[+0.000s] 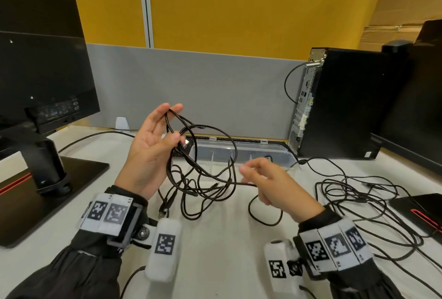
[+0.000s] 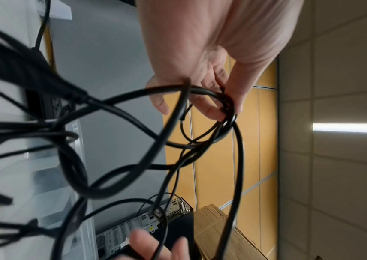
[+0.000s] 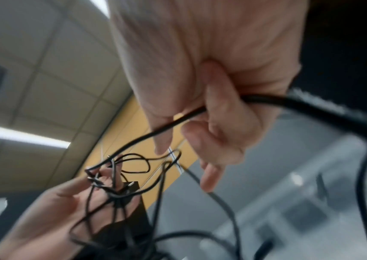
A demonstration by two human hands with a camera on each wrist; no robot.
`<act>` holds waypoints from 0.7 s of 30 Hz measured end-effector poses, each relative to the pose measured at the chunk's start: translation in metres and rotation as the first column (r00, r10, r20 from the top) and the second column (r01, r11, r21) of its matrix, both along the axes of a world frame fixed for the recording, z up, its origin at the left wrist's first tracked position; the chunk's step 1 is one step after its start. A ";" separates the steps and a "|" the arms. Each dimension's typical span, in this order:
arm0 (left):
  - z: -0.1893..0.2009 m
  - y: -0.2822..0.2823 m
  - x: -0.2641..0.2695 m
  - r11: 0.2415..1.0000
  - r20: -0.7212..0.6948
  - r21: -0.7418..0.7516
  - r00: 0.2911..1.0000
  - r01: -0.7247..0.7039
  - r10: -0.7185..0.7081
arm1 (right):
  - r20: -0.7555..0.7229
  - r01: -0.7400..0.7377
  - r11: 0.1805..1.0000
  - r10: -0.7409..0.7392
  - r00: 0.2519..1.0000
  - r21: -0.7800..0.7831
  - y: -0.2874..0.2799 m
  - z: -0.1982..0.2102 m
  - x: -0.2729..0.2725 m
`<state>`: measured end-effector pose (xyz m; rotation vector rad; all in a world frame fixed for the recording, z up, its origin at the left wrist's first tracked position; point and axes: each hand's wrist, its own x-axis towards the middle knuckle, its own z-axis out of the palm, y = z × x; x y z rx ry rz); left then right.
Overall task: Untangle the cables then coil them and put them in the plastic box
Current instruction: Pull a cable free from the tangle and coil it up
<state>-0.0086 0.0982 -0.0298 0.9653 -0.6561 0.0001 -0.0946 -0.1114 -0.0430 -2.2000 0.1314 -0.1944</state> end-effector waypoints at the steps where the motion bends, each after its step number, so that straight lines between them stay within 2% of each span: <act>1: 0.000 -0.001 0.000 1.000 -0.006 -0.005 1.000 0.010 -0.010 | -0.050 -0.043 0.996 0.047 0.998 0.084 0.004 0.001 0.001; 5: -0.001 -0.003 -0.002 1.000 -0.020 -0.010 1.000 0.016 -0.016 | -0.064 -0.100 0.912 0.136 0.989 0.399 0.020 0.000 0.001; 10: 0.002 -0.004 -0.003 1.000 -0.041 0.018 0.999 -0.014 0.015 | 0.052 -0.051 0.852 0.028 0.998 0.521 0.020 0.000 0.003; 13: 0.002 -0.002 -0.003 0.999 -0.064 0.040 0.998 -0.009 0.011 | 0.096 -0.061 0.755 -0.003 0.995 0.653 0.012 0.001 0.004; 17: 0.002 -0.001 -0.002 0.999 -0.111 0.036 0.993 0.040 -0.036 | 0.154 -0.126 0.644 0.012 0.988 0.754 0.008 0.002 0.003; 19: 0.002 -0.001 -0.002 0.999 -0.117 0.030 0.993 0.018 -0.014 | 0.182 -0.150 0.568 0.001 0.983 0.809 0.006 0.004 0.003; 21: 0.002 -0.001 0.000 0.999 -0.124 0.035 0.992 -0.031 0.035 | 0.203 -0.155 0.549 -0.027 0.979 0.821 0.002 0.004 0.003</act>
